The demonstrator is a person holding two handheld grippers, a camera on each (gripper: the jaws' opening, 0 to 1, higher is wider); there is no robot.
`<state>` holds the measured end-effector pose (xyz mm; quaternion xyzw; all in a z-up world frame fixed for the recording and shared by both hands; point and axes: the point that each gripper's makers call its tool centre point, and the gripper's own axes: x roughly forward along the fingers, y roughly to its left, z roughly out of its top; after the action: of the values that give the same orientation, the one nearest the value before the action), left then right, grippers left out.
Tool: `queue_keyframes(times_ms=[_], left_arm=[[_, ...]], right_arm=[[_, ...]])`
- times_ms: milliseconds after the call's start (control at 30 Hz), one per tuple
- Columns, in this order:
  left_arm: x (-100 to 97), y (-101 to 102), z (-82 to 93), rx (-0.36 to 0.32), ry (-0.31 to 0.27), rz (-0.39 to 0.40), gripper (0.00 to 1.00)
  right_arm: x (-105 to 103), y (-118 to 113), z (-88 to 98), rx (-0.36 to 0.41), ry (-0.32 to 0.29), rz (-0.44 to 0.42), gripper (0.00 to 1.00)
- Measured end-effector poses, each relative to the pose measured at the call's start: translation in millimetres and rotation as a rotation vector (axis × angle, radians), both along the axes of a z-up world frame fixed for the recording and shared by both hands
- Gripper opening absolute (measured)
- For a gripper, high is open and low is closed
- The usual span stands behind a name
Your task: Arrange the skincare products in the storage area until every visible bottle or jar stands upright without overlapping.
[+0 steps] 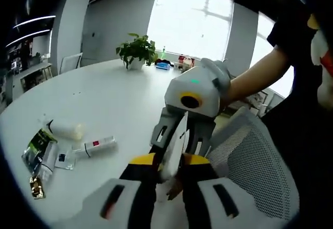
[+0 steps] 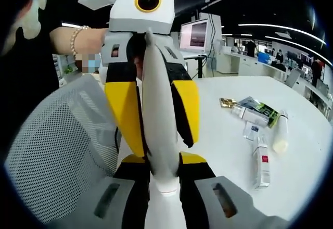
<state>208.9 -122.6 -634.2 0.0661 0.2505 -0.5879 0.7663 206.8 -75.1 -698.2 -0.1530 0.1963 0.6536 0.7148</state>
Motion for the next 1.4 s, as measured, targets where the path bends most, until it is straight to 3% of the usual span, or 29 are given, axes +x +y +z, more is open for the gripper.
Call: queue_keyframes(times_ms=[400, 967, 1133, 1400], left_arm=[[36.6, -28.9, -0.4, -0.013, -0.02, -0.016, 0.13], [94.7, -50.7, 1.2, -0.022, -0.05, -0.033, 0.14], [110.9, -54.8, 1.7, -0.028, -0.058, -0.022, 0.14], [120.5, -56.0, 3.1, -0.032, -0.067, -0.016, 0.14]], right_arm=[[32.2, -27.3, 2.9, -0.002, -0.006, -0.014, 0.2], [95.2, -47.8, 5.2, 0.03, -0.025, -0.036, 0.2], [104.9, -48.8, 7.2, 0.025, -0.026, -0.021, 0.2], [117.9, -51.7, 5.6, 0.027, -0.029, -0.022, 0.2]])
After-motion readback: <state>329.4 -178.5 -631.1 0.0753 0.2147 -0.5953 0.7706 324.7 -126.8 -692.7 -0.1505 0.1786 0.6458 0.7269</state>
